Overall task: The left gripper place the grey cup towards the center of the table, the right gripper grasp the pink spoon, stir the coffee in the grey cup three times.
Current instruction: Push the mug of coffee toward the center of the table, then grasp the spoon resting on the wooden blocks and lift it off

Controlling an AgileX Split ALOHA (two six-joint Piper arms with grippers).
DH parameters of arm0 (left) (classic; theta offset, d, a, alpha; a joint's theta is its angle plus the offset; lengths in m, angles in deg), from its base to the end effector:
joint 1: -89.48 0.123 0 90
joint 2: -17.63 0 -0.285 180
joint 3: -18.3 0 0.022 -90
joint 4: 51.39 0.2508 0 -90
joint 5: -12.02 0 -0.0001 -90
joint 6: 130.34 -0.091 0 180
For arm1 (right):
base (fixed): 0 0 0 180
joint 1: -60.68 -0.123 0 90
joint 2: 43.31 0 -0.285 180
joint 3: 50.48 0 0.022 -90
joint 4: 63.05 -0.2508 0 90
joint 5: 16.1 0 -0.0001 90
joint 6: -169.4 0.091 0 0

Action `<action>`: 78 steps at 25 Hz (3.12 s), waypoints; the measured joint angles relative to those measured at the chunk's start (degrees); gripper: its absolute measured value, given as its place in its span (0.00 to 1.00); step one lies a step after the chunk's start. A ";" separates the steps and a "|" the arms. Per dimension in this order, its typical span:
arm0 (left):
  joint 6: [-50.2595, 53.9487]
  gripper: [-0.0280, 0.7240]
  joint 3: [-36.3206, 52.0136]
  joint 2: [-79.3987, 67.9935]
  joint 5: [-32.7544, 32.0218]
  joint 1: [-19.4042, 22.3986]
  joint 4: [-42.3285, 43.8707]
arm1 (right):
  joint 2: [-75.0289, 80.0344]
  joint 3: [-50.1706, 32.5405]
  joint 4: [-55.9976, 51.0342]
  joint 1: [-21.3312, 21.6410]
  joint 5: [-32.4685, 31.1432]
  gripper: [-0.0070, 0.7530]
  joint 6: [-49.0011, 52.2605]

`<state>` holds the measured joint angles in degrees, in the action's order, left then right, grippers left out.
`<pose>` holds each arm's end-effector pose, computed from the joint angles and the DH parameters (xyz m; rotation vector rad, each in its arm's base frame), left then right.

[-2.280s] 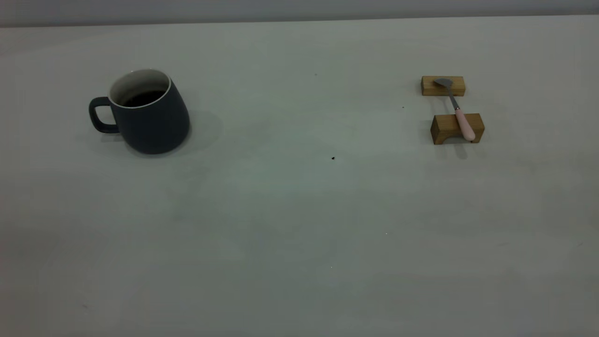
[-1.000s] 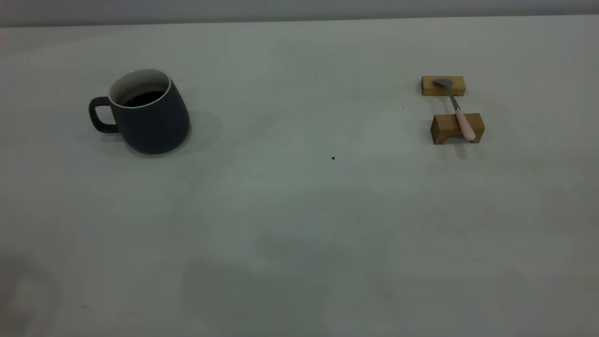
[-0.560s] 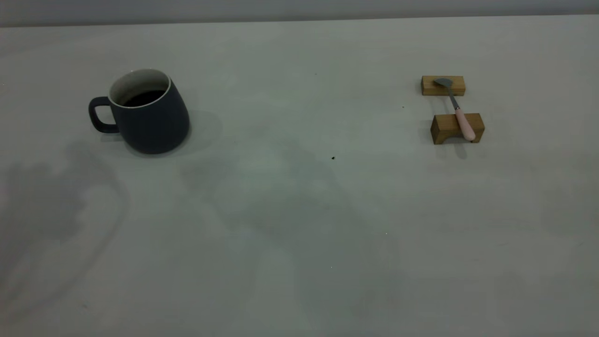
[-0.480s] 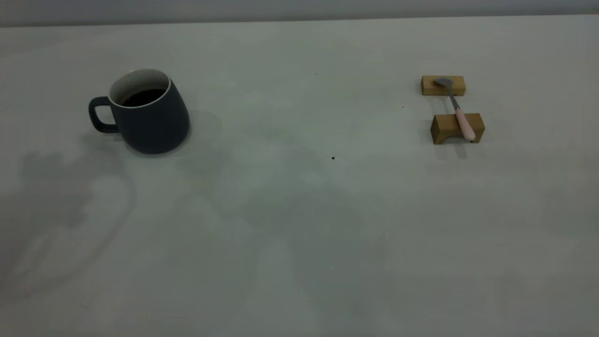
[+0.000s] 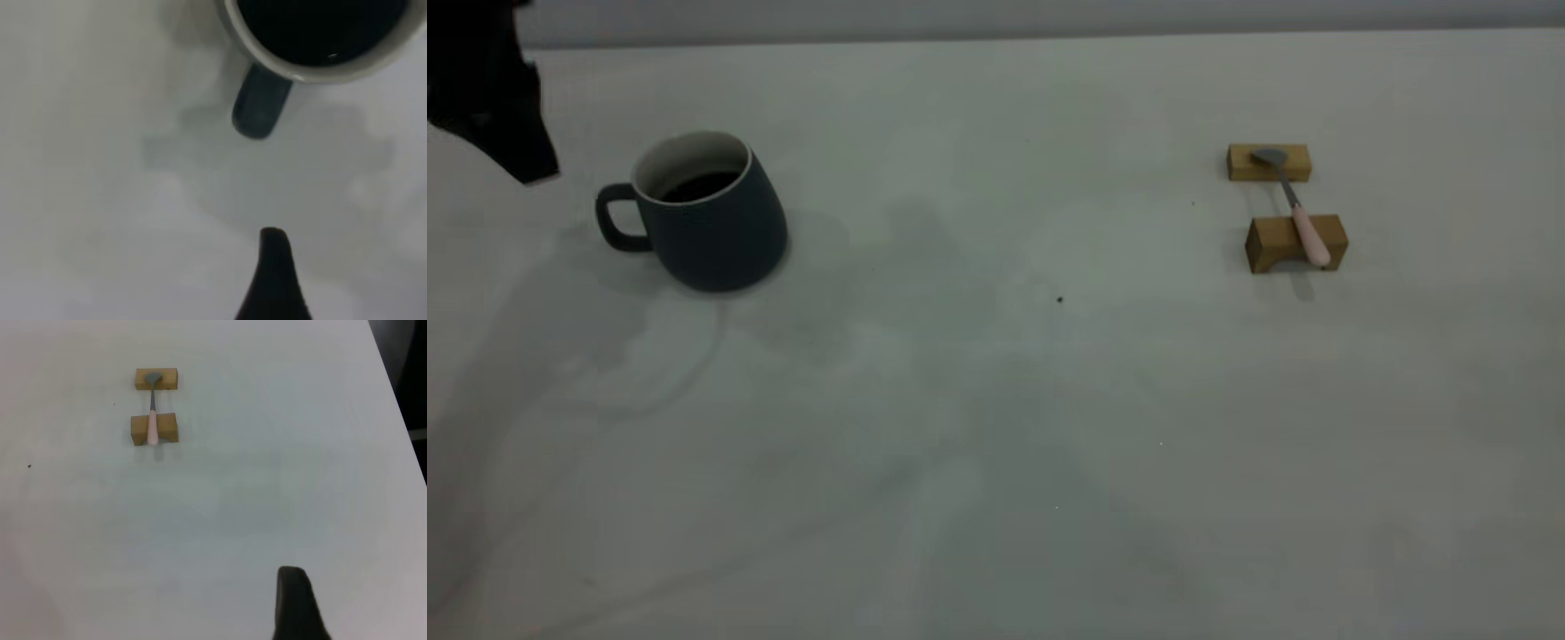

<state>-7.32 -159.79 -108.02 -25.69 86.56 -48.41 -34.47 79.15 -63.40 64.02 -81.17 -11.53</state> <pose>0.4010 -0.0176 0.1312 1.5051 2.5038 0.2199 -0.0023 0.0006 0.2627 0.0452 2.1688 -0.0352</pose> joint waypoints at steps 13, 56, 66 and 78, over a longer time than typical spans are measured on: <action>-5.70 0.86 -10.35 -14.80 3.60 -1.90 2.08 | 0.00 0.00 0.00 0.00 0.00 0.68 0.04; -3.11 0.84 -11.50 -16.40 9.35 -21.09 -3.35 | 0.00 0.00 0.00 0.00 0.00 0.68 0.04; 15.04 0.86 -17.15 -4.02 -11.46 -21.09 -2.39 | 0.00 0.00 0.00 0.00 0.00 0.68 0.04; 41.60 0.56 -18.65 17.52 -29.22 -20.90 -0.91 | 0.00 0.00 0.00 0.00 0.00 0.68 0.04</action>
<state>34.29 -178.44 -90.49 -54.91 65.66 -49.32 -34.47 79.15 -63.40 64.02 -81.17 -11.49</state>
